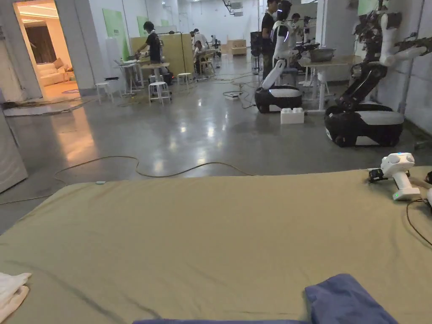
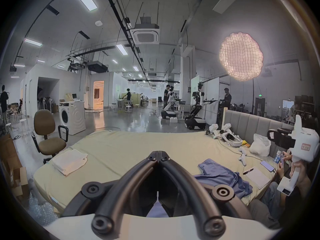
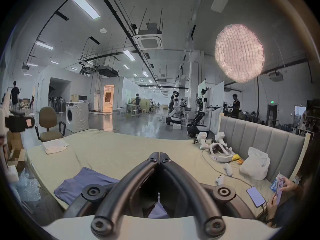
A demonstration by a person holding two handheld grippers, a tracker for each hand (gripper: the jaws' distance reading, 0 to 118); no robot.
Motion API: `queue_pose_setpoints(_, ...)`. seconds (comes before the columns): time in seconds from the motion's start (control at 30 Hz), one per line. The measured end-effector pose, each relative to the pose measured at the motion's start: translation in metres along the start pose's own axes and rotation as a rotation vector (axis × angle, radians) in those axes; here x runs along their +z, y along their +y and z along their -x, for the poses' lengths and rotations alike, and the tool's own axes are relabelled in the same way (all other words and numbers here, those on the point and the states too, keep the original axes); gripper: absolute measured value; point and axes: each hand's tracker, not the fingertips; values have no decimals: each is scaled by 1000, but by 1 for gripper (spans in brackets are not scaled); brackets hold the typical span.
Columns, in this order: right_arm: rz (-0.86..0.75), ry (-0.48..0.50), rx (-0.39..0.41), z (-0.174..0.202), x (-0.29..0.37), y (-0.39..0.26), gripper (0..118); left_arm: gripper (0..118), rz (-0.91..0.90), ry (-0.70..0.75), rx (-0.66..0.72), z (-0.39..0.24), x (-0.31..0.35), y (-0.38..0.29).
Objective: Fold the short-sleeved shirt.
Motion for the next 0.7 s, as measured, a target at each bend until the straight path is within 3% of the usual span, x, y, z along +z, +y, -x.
queue_pose_setpoints(0.07, 29, 38, -52, -6, -7, -8, 0, 2, 88, 35, -13, 5, -29, -7)
queue_pose_setpoints(0.1, 55, 59, -80, -10, -11, -12, 0, 16, 166, 40, -17, 10, -52, -13)
queue_pose_setpoints(0.17, 113, 71, -121, -15, -19, -22, 0, 60, 295, -3, 16, 28, -101, -33)
queue_pose_setpoints(0.2, 140, 74, -136, -18, -24, -29, 0, 72, 359, -33, 52, 40, -130, -46)
queue_pose_setpoints(0.27, 200, 71, -155, -24, -29, -41, 0, 73, 475, -70, 133, 61, -186, -74)
queue_pose_setpoints(0.37, 296, 87, -194, -36, -36, -59, 0, 72, 631, 13, 85, 78, -267, -125)
queue_pose_setpoints(0.43, 349, 85, -225, -45, -40, -70, 0, 72, 750, -3, 128, 94, -314, -153)
queue_pose_setpoints(0.7, 499, -18, -280, -75, -50, -104, 0, 72, 830, 102, 135, 110, -392, -187)
